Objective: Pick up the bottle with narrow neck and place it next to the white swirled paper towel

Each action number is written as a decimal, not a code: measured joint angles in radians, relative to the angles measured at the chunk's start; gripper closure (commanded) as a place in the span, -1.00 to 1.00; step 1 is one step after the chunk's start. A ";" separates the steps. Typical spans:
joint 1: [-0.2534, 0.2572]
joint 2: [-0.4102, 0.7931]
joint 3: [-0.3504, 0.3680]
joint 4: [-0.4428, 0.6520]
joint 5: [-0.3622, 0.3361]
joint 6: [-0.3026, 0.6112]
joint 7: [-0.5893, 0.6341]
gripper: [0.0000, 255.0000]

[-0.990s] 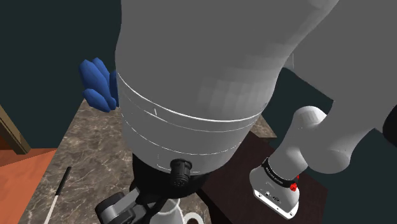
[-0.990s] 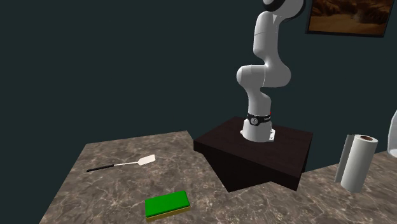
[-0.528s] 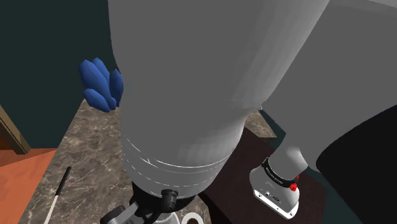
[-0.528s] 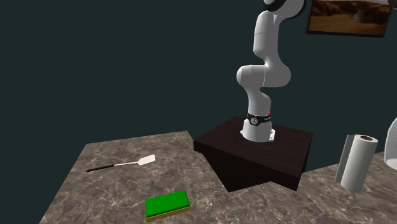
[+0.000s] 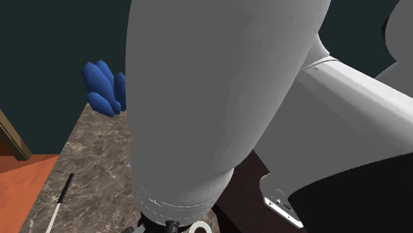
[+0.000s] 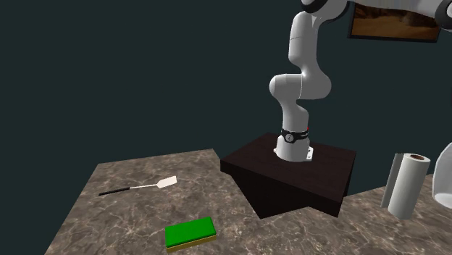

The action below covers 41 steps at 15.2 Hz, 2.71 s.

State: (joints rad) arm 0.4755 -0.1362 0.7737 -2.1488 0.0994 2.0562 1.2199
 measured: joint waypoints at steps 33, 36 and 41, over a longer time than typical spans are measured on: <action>-0.002 0.163 0.030 -0.131 -0.137 0.250 0.102 -1.00; -0.009 0.109 0.026 -0.090 -0.086 0.173 0.061 -1.00; -0.005 0.079 0.026 -0.081 -0.058 0.141 0.046 -1.00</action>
State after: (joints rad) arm 0.4701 -0.0570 0.7996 -2.2295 0.0411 2.1976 1.2661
